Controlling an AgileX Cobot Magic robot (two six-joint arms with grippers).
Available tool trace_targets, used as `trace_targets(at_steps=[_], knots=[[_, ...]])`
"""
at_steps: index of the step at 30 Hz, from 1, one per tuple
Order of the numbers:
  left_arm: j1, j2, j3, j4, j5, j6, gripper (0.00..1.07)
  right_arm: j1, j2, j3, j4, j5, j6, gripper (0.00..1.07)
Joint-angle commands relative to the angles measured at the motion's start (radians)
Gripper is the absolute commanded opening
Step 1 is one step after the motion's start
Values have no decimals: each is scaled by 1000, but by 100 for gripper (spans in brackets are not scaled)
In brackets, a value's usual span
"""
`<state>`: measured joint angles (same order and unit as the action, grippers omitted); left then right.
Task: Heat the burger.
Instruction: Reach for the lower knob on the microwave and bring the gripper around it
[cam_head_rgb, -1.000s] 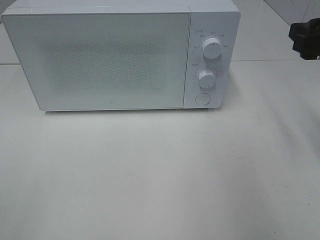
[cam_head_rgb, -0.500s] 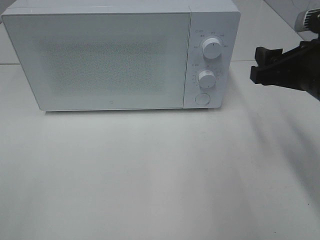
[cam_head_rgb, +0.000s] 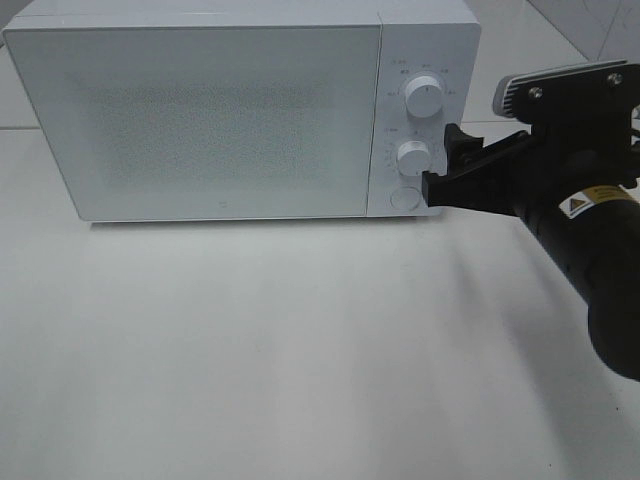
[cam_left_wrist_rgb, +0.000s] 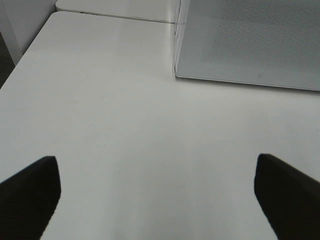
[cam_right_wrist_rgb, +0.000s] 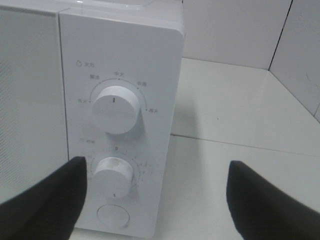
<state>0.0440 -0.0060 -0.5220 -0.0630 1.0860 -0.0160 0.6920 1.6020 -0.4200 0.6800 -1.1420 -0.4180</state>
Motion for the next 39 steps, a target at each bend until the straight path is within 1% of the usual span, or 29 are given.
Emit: trace_targets(at_steps=[1,3,5,10,15,18,22,25,27,28,30,31,32,35,39], knots=[[1,-8,5,-1,-14,-6,98,30,23,-1,24,-48,-9,73],[1,-8,5,-1,-14,-6,98,57,49,-1,47,-57,-8,73],[1,-8,5,-1,-14,-6,98,65,56,-1,61,-55,-7,73],[1,-8,5,-1,-14,-6,98,68,68,-1,61,-66,8,73],[1,-8,5,-1,-14,-6,98,67,71,-1,61,-73,71,73],[1,-8,5,-1,-14,-6,98,67,105,-3,61,-80,97,73],[1,-8,5,-1,-14,-6,98,55,188,-52,45,-69,100,73],[1,-8,5,-1,-14,-6,98,46,215,-77,31,-70,100,73],[1,-8,5,-1,-14,-6,98,27,247,-121,-2,-57,104,73],[1,-8,5,-1,-14,-6,98,27,247,-121,-2,-57,104,73],[1,-8,5,-1,-14,-6,98,1,277,-161,-4,-44,108,73],[1,-8,5,-1,-14,-6,98,1,277,-161,-4,-44,108,73],[1,-8,5,-1,-14,-6,98,-8,299,-186,1,-36,108,73],[1,-8,5,-1,-14,-6,98,-24,321,-218,0,-24,108,73],[1,-8,5,-1,-14,-6,98,-27,344,-245,2,-22,108,73]])
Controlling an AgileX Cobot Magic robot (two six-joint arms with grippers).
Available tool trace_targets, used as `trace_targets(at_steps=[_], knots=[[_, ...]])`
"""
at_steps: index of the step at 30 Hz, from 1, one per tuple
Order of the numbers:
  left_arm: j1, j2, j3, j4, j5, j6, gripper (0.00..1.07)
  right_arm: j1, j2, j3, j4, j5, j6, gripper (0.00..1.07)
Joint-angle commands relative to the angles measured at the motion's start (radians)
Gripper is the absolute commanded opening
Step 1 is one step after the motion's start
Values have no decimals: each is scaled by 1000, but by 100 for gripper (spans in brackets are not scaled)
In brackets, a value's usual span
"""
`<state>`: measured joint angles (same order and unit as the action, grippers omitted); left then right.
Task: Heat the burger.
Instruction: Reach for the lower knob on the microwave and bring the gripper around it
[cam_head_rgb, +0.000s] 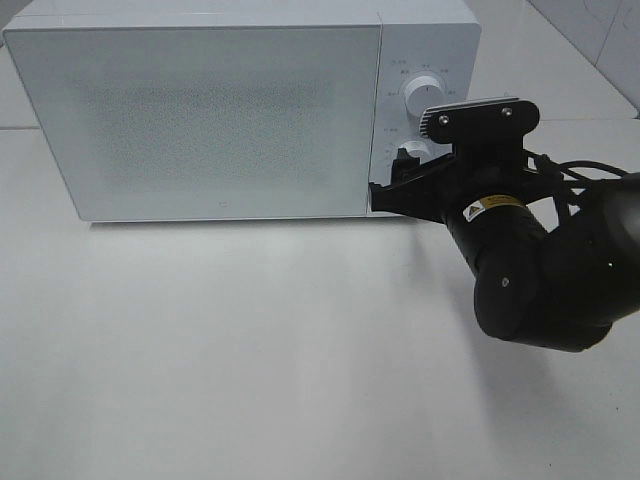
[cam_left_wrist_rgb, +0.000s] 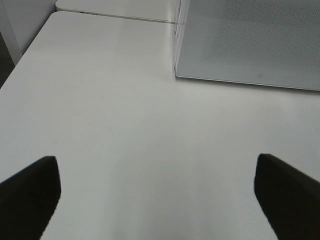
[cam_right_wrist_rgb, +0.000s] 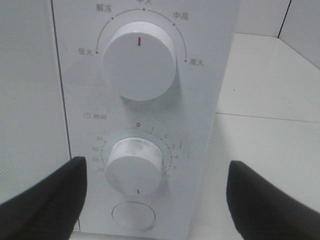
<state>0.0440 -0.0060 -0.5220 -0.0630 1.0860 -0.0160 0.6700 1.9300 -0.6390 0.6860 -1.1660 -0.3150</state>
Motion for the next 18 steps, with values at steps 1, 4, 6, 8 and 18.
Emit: trace_targets(at_steps=[1,4,6,8,18], knots=[[1,-8,5,-1,-14,-6,98,-12,35,-45,-7,6,8,73],[1,-8,5,-1,-14,-6,98,-17,65,-79,-7,16,32,73],[1,-8,5,-1,-14,-6,98,-20,74,-90,-7,17,40,73],[1,-8,5,-1,-14,-6,98,-30,93,-118,-12,24,43,73],[1,-8,5,-1,-14,-6,98,-39,146,-161,-30,28,43,73]])
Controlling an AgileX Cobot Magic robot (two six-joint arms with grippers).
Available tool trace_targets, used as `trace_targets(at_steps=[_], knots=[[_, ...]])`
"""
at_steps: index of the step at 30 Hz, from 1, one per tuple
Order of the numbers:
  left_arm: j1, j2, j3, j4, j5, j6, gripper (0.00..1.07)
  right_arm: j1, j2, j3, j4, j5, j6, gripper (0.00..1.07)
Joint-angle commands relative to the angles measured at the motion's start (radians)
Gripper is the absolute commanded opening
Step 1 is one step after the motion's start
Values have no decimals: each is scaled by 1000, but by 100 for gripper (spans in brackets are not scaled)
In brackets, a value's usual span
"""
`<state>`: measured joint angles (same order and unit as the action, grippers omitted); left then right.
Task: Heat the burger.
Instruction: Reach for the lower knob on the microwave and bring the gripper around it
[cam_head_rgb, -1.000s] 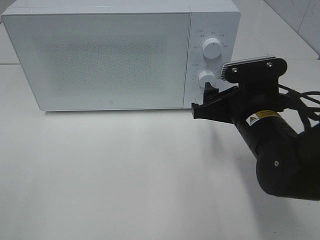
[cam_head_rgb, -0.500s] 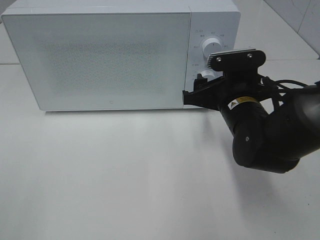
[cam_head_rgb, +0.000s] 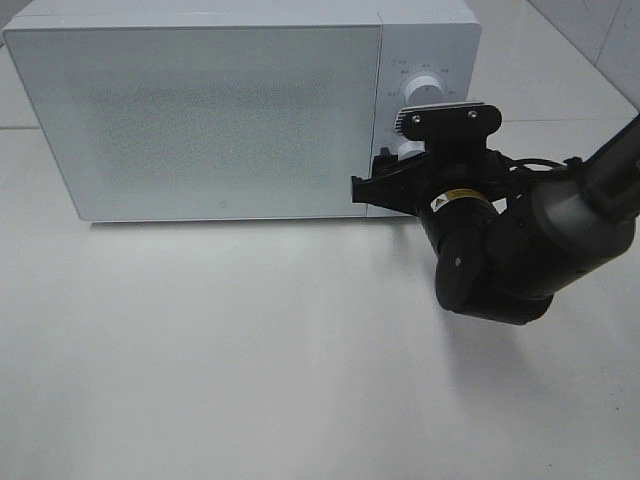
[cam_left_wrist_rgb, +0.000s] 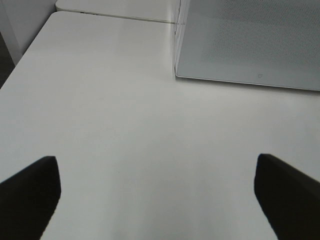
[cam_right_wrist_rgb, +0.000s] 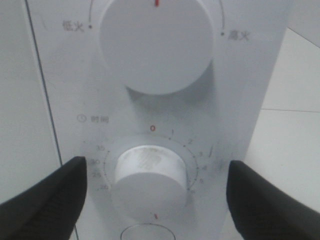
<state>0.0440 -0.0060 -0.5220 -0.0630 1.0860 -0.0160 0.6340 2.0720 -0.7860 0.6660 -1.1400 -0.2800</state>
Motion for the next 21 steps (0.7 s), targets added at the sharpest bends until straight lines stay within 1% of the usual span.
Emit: trace_targets(at_steps=[1,12,21], knots=[[1,-8,5,-1,-14,-6,98,-3,4,-14,-10,-3,8,73],[1,-8,5,-1,-14,-6,98,-3,33,-45,-10,-7,8,72],[1,-8,5,-1,-14,-6,98,-1,24,-45,-10,-51,8,68]])
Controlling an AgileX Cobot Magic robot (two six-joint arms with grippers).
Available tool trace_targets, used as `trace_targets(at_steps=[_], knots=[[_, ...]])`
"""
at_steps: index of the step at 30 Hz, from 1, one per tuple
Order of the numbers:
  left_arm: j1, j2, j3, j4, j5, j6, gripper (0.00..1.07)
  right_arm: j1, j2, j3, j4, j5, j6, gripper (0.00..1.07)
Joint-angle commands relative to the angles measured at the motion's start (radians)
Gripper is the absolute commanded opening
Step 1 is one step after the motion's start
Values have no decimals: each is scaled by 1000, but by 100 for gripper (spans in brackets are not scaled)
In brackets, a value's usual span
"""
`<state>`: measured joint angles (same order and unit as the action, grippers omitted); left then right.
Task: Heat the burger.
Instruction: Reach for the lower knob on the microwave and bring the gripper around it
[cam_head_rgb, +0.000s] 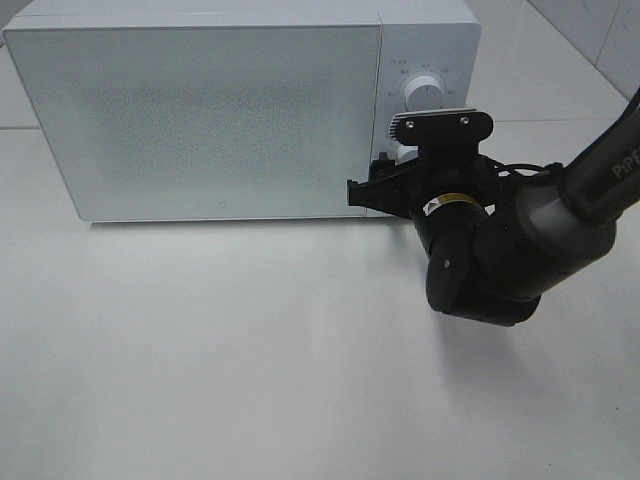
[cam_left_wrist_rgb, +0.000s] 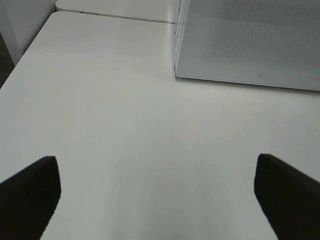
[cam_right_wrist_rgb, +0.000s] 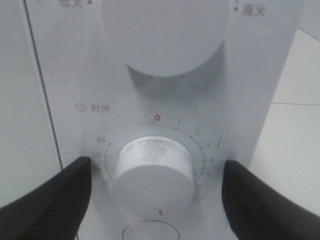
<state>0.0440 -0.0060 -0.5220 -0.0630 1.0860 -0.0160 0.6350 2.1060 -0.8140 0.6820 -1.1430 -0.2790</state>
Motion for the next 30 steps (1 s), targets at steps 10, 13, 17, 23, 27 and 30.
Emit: trace_targets(at_steps=[10,13,17,23,27,30], knots=[[1,-8,5,-1,-14,-6,98,-2,-10,-17,-28,-82,7,24],[1,-8,5,-1,-14,-6,98,-2,-10,-17,-28,-99,7,6],[1,-8,5,-1,-14,-6,98,-2,-10,-17,-30,-107,7,0],[1,-8,5,-1,-14,-6,98,-2,-10,-17,-42,-109,11,0],[1,-8,5,-1,-14,-6,98,-2,-10,-17,-92,-111,39,0],[1,-8,5,-1,-14,-6,98,-2,-10,-17,-141,-111,101,0]])
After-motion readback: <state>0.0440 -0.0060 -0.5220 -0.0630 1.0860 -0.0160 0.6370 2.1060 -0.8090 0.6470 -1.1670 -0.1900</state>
